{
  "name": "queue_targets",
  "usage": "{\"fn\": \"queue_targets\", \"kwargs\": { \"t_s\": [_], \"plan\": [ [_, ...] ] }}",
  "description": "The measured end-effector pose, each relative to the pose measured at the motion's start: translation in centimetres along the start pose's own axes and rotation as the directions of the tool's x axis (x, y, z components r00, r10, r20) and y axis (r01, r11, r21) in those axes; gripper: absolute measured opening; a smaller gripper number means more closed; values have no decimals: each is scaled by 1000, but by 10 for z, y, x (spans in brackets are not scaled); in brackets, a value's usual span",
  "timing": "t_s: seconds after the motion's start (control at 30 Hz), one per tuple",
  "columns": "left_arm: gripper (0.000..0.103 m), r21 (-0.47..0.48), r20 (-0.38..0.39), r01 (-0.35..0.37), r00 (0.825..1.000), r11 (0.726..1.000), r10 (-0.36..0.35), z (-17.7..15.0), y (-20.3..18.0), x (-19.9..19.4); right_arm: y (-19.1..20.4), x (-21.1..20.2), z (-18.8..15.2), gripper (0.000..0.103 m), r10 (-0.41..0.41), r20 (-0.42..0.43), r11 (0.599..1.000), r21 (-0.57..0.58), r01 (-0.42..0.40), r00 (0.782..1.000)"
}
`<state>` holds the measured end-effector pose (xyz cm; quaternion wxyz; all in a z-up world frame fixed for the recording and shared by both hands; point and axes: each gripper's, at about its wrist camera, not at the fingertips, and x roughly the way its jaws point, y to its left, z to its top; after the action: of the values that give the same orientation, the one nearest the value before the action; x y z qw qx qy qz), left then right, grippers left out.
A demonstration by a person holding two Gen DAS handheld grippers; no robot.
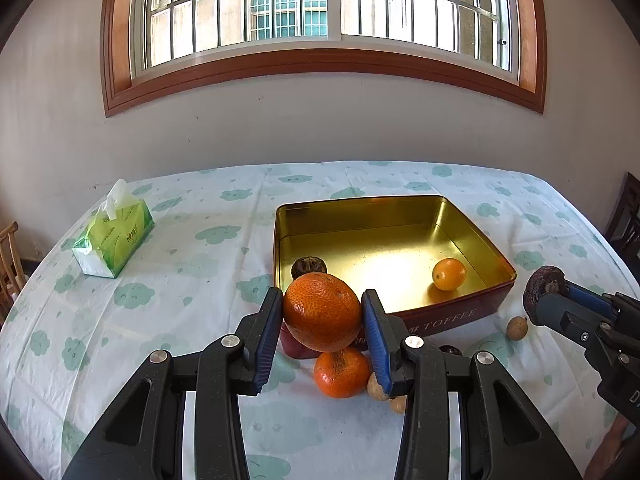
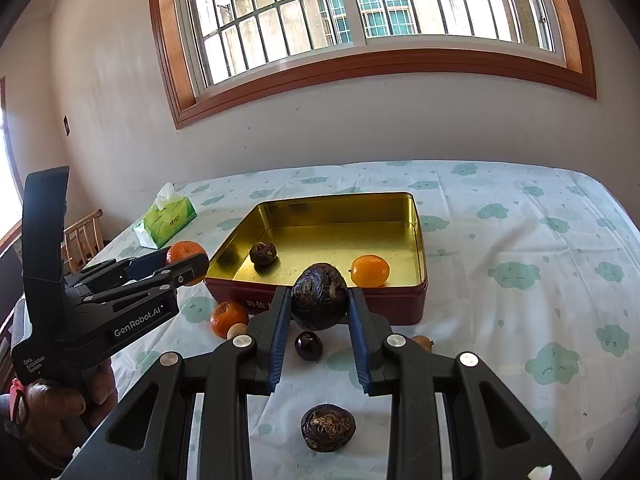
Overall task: Organize fruits
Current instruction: 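Lift both held fruits and carry them over the TOFFEE tin, then lower both fruits into the tin and open the left and right tools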
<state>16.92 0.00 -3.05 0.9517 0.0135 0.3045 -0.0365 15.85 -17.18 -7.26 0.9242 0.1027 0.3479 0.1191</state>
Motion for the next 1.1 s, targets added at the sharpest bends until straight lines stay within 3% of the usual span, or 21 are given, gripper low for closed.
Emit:
{"fn": "queue_targets", "kwargs": {
  "t_s": [1.1],
  "plan": [
    [41, -13, 8, -10, 1000, 1000, 10, 24, 5, 24, -7, 21, 19, 26, -13, 7, 1000, -1, 13, 1000]
  ]
}}
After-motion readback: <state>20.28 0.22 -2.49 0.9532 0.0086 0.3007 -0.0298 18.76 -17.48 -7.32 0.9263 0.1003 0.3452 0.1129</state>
